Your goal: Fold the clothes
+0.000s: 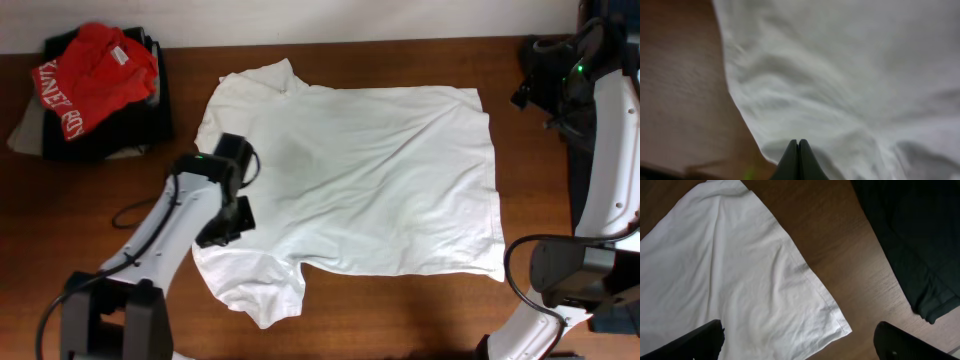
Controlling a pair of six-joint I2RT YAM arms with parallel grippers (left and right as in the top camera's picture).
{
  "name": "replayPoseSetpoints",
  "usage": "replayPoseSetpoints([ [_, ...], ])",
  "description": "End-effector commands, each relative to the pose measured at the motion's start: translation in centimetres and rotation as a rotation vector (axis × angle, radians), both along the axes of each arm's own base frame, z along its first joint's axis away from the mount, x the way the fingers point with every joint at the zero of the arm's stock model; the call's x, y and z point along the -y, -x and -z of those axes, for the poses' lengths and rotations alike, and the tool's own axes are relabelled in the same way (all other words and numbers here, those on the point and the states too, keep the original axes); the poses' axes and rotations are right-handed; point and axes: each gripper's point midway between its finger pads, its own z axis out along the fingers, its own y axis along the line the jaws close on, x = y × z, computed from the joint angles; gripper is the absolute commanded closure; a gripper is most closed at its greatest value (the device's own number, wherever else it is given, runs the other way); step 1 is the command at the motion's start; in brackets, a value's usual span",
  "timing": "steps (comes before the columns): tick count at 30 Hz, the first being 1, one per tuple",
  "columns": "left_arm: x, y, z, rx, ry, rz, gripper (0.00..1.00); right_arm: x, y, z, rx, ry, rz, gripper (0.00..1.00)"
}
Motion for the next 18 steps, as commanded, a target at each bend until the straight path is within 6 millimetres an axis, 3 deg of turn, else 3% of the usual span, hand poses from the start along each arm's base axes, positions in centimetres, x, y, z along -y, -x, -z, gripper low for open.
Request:
replayPoseSetpoints([
  [1, -1.8, -1.4, 0.7, 0.009, -0.017, -0.021, 0.99, 0.4, 0.5, -1.3, 0.031, 0.024, 0.013, 0.01],
  [11, -4.1, -1.0, 4.7, -0.115, -0.048, -0.081, 0.99, 0.4, 0.5, -1.3, 0.031, 0.024, 0.013, 0.01],
  [18, -5.7, -1.1, 6.4, -0.144, -0.084, -0.112, 0.99, 0.4, 0.5, -1.3, 0.031, 0.024, 0.013, 0.01],
])
